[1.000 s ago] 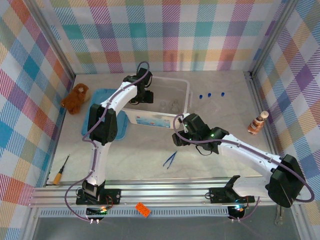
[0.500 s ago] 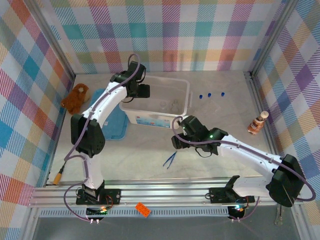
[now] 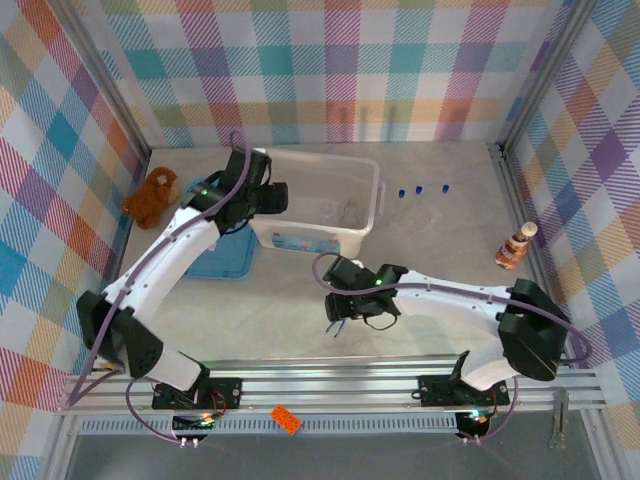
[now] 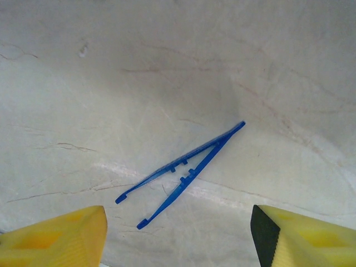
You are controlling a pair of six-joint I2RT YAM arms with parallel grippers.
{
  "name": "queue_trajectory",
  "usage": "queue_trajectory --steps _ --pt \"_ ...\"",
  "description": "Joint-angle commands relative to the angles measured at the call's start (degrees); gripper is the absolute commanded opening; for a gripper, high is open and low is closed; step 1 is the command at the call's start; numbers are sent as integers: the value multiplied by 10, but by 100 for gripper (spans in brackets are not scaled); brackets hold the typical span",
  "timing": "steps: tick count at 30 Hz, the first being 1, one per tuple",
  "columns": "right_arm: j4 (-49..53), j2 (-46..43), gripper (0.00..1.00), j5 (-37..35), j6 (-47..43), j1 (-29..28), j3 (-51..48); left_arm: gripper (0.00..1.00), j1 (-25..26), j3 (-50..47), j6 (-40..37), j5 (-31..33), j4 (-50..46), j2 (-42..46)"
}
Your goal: Organize the chemistry lab equipment
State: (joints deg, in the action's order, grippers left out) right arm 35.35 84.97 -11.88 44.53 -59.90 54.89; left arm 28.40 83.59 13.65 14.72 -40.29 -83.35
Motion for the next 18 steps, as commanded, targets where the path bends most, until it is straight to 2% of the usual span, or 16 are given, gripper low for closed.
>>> queue_trajectory --steps 1,4,8,18 --pt "17 31 70 7 71 -7 23 77 12 -50 8 23 29 36" --pt "12 63 68 22 101 -9 31 77 26 -93 5 37 41 65" --pt "44 98 67 9 122 -9 61 77 34 -133 14 37 50 97" --pt "69 165 66 24 123 -9 111 76 37 -201 43 19 81 163"
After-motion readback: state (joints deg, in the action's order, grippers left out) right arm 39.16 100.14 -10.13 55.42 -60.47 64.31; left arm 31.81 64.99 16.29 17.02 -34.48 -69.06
